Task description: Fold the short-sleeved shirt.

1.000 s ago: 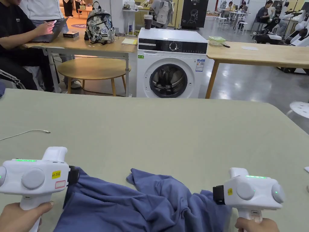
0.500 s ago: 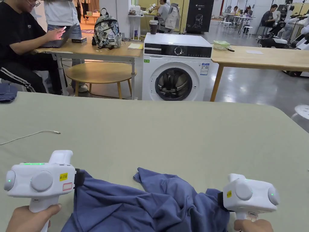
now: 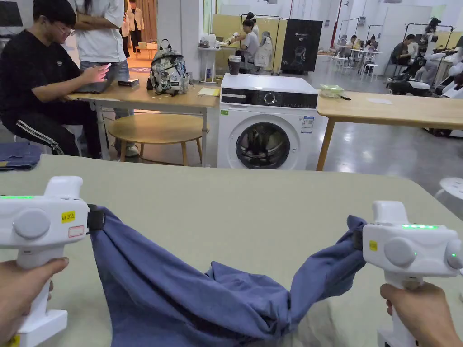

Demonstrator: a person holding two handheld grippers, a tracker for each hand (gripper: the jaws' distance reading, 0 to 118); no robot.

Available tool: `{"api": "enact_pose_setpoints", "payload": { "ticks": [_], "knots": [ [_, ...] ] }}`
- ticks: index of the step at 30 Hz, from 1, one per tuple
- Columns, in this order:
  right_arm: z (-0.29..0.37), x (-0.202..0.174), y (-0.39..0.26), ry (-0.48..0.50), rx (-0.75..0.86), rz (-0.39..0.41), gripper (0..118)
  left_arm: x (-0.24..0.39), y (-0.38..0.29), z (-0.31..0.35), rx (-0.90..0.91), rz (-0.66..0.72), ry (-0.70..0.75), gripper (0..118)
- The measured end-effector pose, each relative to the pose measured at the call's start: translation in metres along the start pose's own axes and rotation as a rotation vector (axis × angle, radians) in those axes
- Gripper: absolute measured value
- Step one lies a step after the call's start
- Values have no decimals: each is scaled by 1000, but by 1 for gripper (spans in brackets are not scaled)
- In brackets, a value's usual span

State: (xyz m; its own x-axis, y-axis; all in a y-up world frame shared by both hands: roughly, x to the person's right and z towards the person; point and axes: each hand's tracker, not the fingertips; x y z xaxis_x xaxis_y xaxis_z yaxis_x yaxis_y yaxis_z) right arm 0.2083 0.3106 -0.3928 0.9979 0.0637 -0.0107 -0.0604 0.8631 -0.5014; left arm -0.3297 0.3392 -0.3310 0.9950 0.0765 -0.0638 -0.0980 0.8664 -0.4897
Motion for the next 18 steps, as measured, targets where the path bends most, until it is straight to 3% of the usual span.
{"api": "enact_pose_setpoints", "payload": {
  "ticks": [11, 18],
  "knots": [
    [30, 13, 95, -83, 163, 18, 2, -76, 90, 30, 96, 55, 161, 0],
    [31, 16, 152, -117, 241, 4, 2, -93, 133, 39, 125, 80, 229, 0]
  ]
}}
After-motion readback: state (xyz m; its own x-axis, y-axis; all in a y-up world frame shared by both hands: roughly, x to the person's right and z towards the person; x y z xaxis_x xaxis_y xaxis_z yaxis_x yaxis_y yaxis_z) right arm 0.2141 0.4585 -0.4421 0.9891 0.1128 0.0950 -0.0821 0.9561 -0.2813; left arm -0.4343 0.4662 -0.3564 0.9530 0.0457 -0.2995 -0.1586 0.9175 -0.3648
